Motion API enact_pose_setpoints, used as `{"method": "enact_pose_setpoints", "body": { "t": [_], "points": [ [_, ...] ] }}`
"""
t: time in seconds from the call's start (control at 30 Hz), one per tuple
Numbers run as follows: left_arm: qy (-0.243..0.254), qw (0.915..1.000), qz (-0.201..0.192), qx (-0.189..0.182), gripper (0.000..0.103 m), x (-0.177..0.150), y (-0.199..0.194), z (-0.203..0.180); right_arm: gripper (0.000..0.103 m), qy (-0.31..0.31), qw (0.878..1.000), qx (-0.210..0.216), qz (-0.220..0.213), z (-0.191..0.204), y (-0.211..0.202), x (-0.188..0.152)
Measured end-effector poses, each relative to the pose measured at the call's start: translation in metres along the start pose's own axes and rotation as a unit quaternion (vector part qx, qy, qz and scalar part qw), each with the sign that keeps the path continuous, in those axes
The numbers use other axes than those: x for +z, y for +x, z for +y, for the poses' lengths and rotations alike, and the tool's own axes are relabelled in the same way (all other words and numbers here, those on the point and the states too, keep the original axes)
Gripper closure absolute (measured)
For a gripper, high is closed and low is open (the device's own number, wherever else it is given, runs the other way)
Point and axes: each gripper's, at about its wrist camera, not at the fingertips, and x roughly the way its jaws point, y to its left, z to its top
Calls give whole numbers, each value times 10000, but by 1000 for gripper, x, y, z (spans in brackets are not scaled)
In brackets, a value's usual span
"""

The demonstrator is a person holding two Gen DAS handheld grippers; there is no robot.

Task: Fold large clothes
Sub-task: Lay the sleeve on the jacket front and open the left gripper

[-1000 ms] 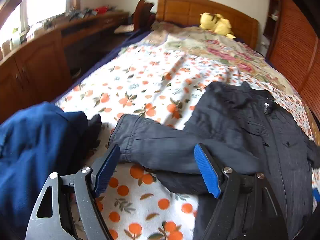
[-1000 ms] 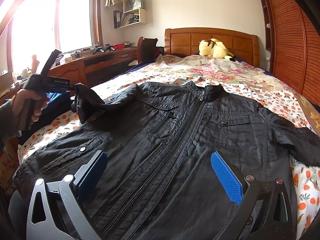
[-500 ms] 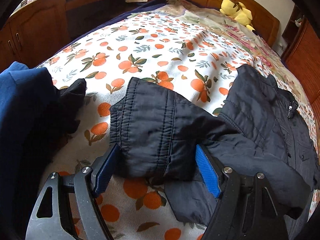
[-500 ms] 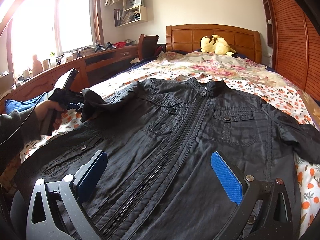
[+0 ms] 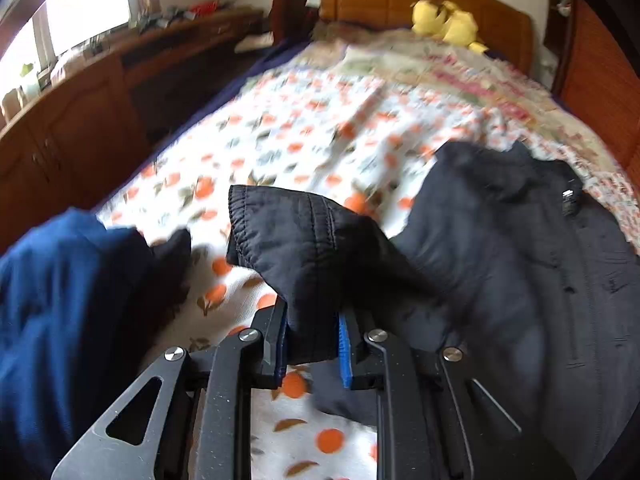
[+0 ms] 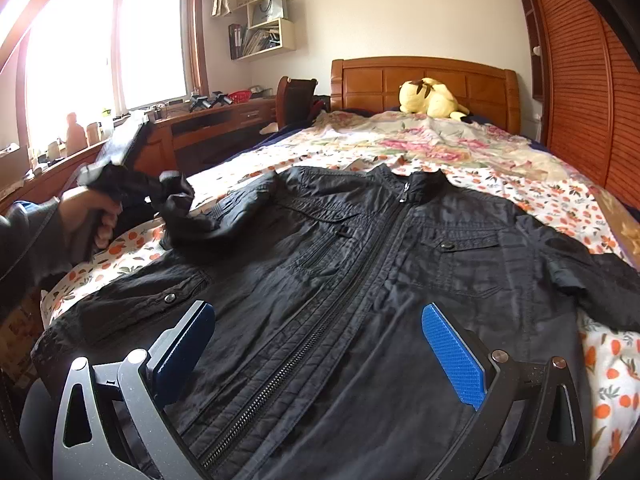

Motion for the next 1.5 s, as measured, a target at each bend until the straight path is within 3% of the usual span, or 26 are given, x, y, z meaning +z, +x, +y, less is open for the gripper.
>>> {"method": "enact_pose_setpoints", "body": {
  "t": [0.17,0.33,0.57,0.73,1.0,1.13,1.27,1.43,1.5],
  "points": [
    [523,9956,-717,-302,83,21,-78,-52,0,28,9998,-170,-47,-11,-13,-5],
    [1054,9839,-1208,-796,83,27,-140,-115,0,118,9992,-371,-116,-21,-31,-7],
    [1647,9652,-1417,-1453,83,-1,-185,-182,0,196,9975,-652,-159,-27,-53,-13],
    [1983,9571,-1458,-1531,82,-27,-199,-207,0,242,9966,-764,-195,-25,-68,-11],
    [2096,9586,-1254,-1463,78,-68,-192,-203,0,329,9945,-987,-129,-27,-75,-13],
    [1927,9620,-1104,-1589,57,-85,-182,-187,0,291,9941,-1050,-8,-23,-72,-16],
    [1755,9637,-1008,-1743,54,-102,-173,-170,0,202,9937,-1098,22,-17,-78,-13],
    [1592,9642,-912,-1915,26,-122,-168,-144,0,173,9942,-1066,26,-11,-78,-9],
    [1538,9649,-899,-1929,26,-128,-168,-135,0,137,9945,-1035,45,-7,-74,-9]
  ]
}}
